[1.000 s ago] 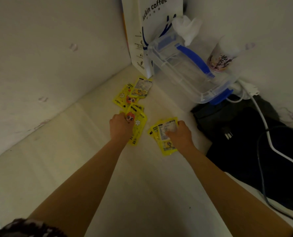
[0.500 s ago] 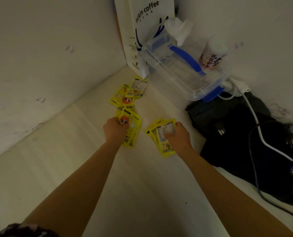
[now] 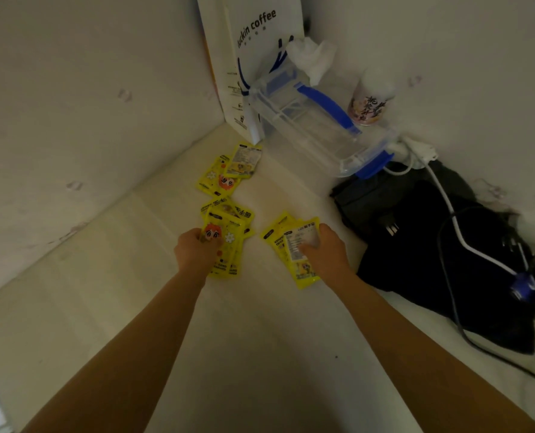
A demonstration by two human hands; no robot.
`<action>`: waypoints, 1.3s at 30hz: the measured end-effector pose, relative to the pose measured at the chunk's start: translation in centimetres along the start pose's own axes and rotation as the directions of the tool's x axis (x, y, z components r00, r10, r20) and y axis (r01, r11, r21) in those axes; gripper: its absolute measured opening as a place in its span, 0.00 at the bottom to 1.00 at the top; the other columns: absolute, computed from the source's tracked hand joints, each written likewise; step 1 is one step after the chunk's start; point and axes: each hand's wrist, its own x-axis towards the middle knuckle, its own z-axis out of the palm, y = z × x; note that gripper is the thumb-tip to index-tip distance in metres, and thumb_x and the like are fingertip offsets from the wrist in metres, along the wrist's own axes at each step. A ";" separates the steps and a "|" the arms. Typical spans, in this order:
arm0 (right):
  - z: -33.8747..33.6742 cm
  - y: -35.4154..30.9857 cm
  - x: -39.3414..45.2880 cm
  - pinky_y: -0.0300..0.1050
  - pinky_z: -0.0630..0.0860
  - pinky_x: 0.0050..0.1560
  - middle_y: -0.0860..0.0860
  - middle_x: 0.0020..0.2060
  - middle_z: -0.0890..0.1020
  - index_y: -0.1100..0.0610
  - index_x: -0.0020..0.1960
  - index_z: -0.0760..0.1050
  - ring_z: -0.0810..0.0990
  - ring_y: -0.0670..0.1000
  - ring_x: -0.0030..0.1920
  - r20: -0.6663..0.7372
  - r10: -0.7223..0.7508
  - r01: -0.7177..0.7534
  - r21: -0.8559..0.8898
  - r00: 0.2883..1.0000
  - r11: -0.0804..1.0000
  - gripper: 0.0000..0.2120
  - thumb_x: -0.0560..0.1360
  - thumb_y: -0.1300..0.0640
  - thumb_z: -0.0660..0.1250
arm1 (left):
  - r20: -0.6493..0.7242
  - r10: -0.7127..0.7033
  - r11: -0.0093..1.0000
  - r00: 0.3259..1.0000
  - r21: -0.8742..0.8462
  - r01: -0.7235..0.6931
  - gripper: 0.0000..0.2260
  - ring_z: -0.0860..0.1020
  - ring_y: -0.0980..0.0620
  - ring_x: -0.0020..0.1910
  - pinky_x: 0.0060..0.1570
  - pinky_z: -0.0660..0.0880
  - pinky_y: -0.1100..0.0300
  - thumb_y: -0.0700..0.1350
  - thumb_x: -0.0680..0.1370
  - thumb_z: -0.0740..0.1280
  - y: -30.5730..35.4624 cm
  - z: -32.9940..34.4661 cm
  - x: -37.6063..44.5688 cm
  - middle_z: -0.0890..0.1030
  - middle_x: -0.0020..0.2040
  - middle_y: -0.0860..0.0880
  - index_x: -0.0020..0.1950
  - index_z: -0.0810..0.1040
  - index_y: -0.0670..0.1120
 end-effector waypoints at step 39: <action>5.9 20.3 -47.7 0.48 0.78 0.46 0.56 0.44 0.82 0.64 0.53 0.74 0.81 0.55 0.44 -0.406 0.711 -0.220 0.760 0.574 0.612 0.10 0.72 0.67 0.67 | 0.842 0.111 0.965 0.528 0.035 -0.259 0.02 0.81 0.44 0.42 0.47 0.79 0.44 0.40 0.72 0.73 -19.1 -0.1 -32.3 0.83 0.42 0.43 0.43 0.82 0.45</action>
